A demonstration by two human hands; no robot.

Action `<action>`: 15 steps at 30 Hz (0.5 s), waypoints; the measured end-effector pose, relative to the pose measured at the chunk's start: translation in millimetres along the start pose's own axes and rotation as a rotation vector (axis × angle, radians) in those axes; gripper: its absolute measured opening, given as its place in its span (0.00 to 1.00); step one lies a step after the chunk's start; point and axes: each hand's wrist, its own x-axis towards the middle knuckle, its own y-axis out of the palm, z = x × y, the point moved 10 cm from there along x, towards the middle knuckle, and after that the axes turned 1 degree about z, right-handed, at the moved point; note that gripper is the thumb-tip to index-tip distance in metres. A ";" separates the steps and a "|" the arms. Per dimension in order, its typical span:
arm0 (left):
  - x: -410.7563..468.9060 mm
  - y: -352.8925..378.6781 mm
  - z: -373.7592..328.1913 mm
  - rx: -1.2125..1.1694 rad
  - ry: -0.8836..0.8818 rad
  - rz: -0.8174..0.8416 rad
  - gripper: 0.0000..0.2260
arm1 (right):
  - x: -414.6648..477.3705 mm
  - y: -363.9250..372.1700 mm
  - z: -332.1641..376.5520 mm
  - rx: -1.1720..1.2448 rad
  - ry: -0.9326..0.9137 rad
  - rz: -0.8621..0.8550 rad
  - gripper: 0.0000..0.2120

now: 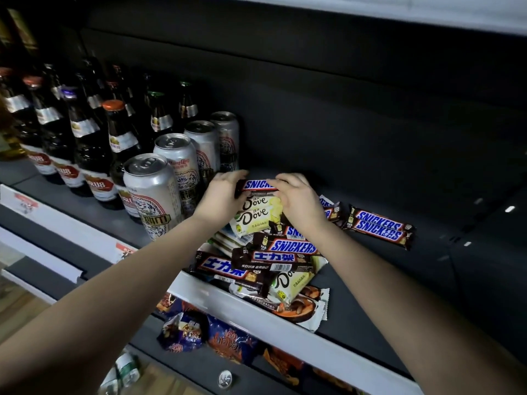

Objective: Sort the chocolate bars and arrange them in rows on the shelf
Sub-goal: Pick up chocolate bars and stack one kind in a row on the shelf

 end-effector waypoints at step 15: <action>4.6 9.7 -113.5 -0.005 0.368 0.010 0.14 | -71.4 -99.0 -35.8 -0.096 0.192 -0.332 0.14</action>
